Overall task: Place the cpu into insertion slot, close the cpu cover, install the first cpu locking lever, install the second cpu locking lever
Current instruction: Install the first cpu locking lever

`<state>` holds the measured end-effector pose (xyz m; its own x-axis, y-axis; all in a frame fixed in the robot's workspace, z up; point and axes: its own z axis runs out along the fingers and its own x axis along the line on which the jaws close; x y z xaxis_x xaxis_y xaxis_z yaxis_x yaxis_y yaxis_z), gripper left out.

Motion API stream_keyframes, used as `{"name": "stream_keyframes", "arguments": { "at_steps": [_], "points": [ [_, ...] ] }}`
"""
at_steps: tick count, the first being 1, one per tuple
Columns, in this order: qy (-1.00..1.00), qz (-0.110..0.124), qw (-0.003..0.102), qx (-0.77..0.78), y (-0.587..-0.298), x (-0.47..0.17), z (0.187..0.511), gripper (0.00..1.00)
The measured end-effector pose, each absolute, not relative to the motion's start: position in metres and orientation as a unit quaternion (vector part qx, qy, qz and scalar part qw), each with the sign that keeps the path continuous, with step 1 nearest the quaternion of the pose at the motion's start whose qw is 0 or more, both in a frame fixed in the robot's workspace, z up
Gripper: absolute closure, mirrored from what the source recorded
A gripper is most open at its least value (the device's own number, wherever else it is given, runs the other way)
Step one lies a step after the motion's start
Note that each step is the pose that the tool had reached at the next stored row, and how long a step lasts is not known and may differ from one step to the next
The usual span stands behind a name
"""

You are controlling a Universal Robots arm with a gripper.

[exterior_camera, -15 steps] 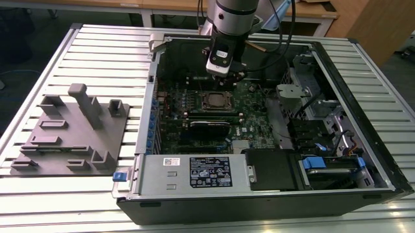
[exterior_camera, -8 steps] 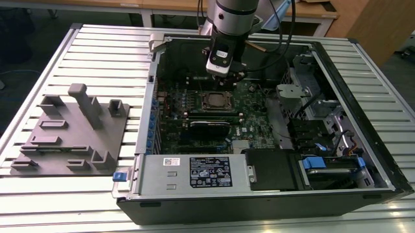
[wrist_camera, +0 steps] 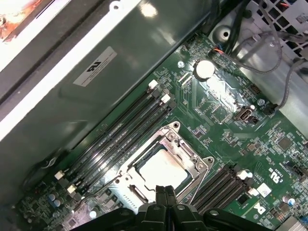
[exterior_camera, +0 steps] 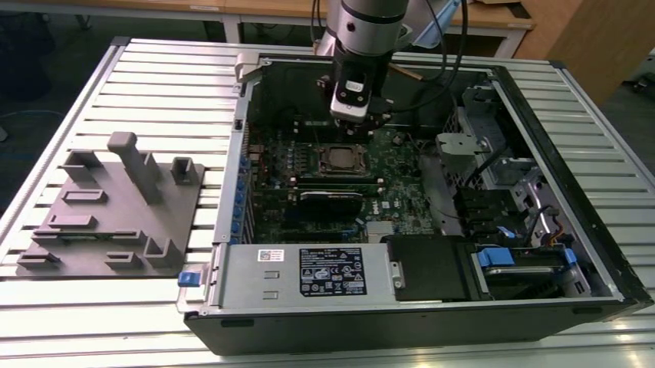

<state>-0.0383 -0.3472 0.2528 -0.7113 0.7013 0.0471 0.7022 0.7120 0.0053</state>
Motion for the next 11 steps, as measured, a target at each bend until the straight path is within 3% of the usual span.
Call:
{"name": "stream_keyframes", "arguments": {
  "at_steps": [11],
  "points": [
    [-0.934, -0.011, 0.021, -0.357, -0.3472, -0.0383, 0.2527, 0.89]
  ]
}}
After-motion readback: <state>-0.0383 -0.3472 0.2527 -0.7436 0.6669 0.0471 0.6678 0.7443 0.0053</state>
